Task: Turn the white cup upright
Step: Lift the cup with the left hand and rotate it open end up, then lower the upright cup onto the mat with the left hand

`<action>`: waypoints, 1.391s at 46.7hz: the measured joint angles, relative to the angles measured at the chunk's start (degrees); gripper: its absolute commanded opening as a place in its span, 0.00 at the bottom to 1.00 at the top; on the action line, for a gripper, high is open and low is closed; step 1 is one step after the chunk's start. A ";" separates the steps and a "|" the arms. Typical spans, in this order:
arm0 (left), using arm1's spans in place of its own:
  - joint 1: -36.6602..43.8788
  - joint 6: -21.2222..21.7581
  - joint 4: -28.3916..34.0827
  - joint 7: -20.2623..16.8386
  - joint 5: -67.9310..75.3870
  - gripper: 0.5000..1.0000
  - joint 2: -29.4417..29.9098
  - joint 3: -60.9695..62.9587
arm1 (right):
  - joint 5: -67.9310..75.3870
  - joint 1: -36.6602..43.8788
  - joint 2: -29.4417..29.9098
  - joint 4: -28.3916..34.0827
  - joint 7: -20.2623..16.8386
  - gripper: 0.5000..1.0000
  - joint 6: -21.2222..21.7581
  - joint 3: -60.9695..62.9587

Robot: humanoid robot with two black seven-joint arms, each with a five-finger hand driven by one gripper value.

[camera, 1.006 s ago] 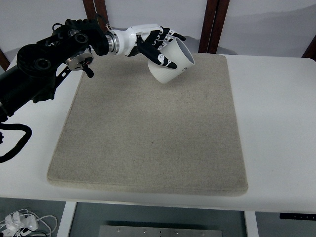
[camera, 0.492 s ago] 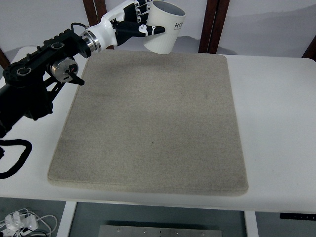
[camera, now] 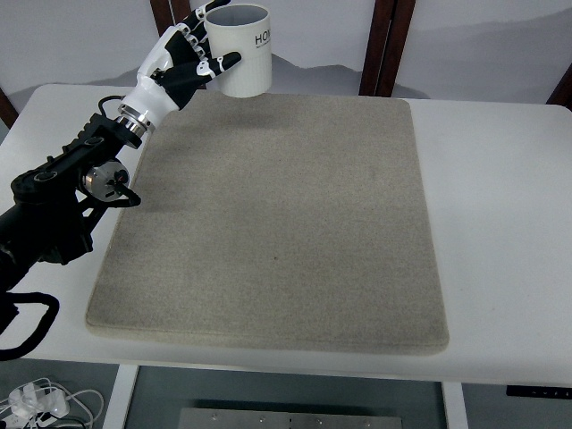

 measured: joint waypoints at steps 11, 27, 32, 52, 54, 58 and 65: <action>0.49 -0.26 2.34 -0.05 0.04 0.29 -1.05 4.46 | 0.00 -0.01 0.00 0.00 0.02 0.90 0.00 0.00; 0.50 2.05 5.82 -0.05 0.13 0.30 -1.68 14.33 | 0.00 0.01 0.00 0.00 0.07 0.90 0.00 0.00; 0.50 2.47 6.56 -0.05 0.13 0.31 -1.69 15.13 | 0.00 0.01 0.00 0.00 0.07 0.90 0.00 0.00; 1.12 5.27 6.50 -0.04 0.13 0.58 -1.82 15.59 | 0.00 0.00 0.00 0.00 0.04 0.90 0.02 0.00; 1.12 5.67 6.43 -0.04 0.13 0.65 -1.84 15.94 | 0.00 0.00 0.00 0.00 0.04 0.90 0.02 0.00; 1.12 6.07 6.42 -0.03 0.20 0.70 -2.25 16.76 | 0.00 0.00 0.00 0.00 0.04 0.90 0.02 0.00; 1.12 6.14 6.50 -0.03 0.21 0.95 -2.83 17.37 | 0.00 0.00 0.00 0.00 0.05 0.90 0.02 0.00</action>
